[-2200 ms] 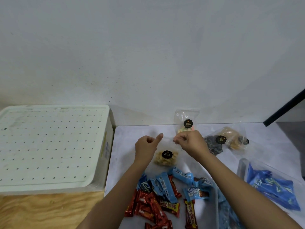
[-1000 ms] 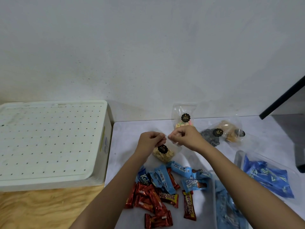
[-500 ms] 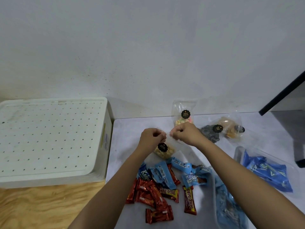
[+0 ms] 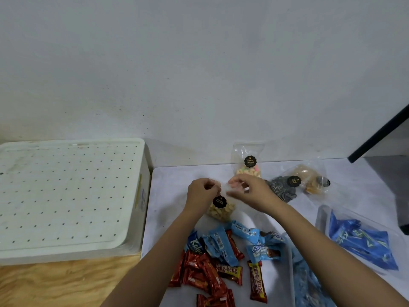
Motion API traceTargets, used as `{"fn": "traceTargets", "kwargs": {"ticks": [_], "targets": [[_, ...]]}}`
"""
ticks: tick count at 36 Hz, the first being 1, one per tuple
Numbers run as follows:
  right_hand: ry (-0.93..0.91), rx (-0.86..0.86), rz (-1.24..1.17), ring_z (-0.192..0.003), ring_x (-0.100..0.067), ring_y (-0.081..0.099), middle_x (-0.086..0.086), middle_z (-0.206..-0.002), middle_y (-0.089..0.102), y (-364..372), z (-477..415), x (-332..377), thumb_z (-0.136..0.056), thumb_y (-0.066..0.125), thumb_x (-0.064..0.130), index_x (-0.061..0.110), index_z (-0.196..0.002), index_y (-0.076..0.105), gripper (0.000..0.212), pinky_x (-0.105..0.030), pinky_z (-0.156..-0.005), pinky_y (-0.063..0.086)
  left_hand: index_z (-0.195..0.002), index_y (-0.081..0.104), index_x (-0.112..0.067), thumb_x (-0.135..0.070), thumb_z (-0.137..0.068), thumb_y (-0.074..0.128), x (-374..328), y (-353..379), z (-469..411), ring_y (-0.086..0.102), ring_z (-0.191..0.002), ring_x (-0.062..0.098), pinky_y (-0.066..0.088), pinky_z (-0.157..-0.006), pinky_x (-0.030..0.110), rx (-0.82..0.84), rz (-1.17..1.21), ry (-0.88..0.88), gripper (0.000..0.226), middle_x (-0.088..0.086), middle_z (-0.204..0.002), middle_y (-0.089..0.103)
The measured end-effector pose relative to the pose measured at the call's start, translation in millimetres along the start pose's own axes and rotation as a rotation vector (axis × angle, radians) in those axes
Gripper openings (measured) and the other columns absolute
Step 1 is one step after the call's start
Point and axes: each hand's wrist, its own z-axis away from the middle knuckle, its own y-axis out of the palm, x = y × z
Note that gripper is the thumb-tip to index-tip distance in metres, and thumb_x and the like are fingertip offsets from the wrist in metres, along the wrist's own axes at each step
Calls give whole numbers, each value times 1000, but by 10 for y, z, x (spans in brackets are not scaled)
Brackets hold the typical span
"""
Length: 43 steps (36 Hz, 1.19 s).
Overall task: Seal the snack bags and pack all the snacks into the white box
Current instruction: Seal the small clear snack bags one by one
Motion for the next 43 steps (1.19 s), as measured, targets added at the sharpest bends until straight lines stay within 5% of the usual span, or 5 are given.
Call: {"fn": "traceTargets", "kwargs": {"ticks": [11,16,24,34,43], "targets": [[-111,-117,139,-67,2,53,2,-78,67,-12,-312,-156,-88,58,6,7,-90,71,14,-12,-64,40,-121,48,-18,-22,-84,67,290,-63,-191,50,-103,4,45,-84,18,-127,-48,119,41,-10,-112,50],[-105,-365,44,-75,-12,62,3,-86,65,21,-599,-167,-83,56,-6,4,-93,71,21,-6,-73,44,-85,66,-12,-18,-91,57,254,-63,-453,60,-74,2,43,-66,7,-206,-37,183,12,-2,-79,66],[93,-672,-318,-62,1,60,6,-66,63,-36,-1061,-115,-74,74,4,10,-78,68,9,-4,-60,46,-97,71,-7,-19,-89,62,102,-66,-957,59,-76,1,45,-69,7,-315,-42,227,17,-3,-82,65],[224,-767,-446,-62,-18,62,-3,-61,64,17,-1364,-104,-70,79,13,7,-72,67,13,-27,-65,53,-91,74,-8,-17,-86,64,1,-50,-1220,57,-70,-1,42,-63,1,-396,-59,188,14,0,-81,69],[134,-683,-340,-51,10,54,9,-58,58,-450,-1002,-165,-76,75,14,11,-73,67,8,-1,-54,41,-99,59,-8,-24,-87,63,-112,223,-967,43,-96,13,32,-80,18,-561,-266,245,21,-1,-101,48]]}}
